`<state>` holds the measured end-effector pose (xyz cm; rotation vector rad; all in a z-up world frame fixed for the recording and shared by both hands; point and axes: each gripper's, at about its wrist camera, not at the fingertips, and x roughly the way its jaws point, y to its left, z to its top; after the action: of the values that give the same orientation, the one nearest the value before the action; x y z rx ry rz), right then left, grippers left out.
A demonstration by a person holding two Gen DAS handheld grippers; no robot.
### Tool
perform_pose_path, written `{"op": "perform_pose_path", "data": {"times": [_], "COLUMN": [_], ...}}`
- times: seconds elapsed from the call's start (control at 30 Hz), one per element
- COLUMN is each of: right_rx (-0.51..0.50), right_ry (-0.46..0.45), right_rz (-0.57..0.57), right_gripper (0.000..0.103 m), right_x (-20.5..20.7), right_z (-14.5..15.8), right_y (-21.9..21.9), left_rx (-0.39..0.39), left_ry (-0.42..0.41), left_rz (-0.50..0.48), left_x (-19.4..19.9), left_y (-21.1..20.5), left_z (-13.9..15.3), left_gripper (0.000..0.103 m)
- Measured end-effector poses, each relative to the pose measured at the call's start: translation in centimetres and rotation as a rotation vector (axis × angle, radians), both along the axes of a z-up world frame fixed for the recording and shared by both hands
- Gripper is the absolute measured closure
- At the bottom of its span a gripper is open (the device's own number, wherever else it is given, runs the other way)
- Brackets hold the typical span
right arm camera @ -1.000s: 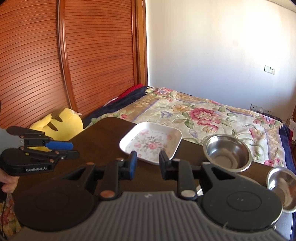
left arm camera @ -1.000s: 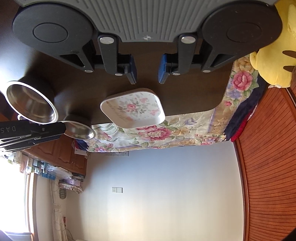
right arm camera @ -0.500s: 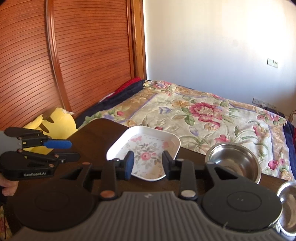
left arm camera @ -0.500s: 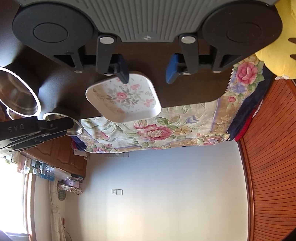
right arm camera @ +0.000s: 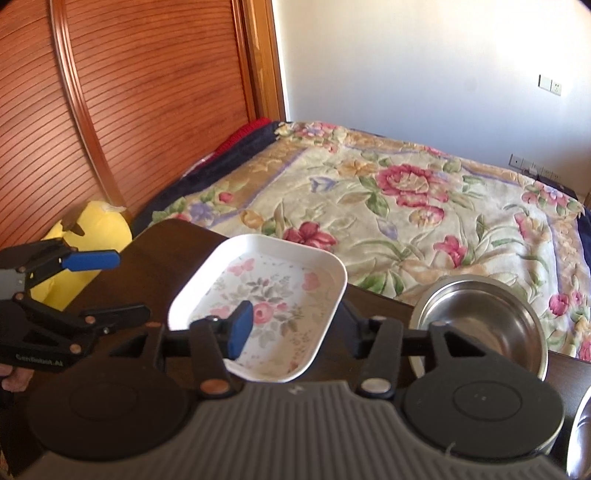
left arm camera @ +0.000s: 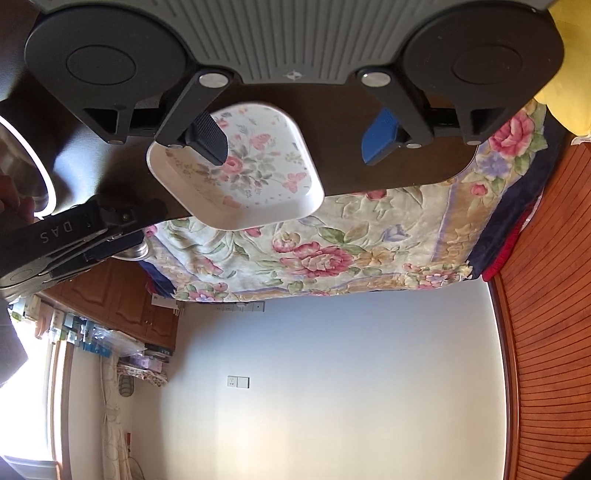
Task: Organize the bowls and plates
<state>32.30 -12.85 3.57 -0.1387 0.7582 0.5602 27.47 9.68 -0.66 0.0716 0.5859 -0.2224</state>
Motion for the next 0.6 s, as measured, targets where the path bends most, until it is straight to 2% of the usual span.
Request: {"op": "perform_pose_path", "data": {"times": [0.03,0.43,0.53,0.6], "right_rx": [-0.005,-0.048,-0.047,-0.051], "right_ry": [0.002,0.074,0.088,0.094], "right_rz": [0.001,0.013,0.004,0.002], "right_gripper": [0.039,0.036,0.026,0.024], "right_x": [0.2,2.7,3.2,3.4], "right_z": [-0.2,-1.6,-1.9,-2.1], "right_y": [0.0,0.7,0.6,0.7], "left_rx": [0.000,-0.028,-0.033,-0.039], "left_ry": [0.000,0.046,0.054,0.057], "left_rz": [0.002,-0.013,-0.004,-0.009], "left_x": [0.3,3.1,3.5,3.8], "left_y": [0.0,0.3,0.2,0.1], "left_z": [-0.1,-1.8,-2.1,-2.2], "left_gripper": [0.021,0.017,0.013,0.013]}}
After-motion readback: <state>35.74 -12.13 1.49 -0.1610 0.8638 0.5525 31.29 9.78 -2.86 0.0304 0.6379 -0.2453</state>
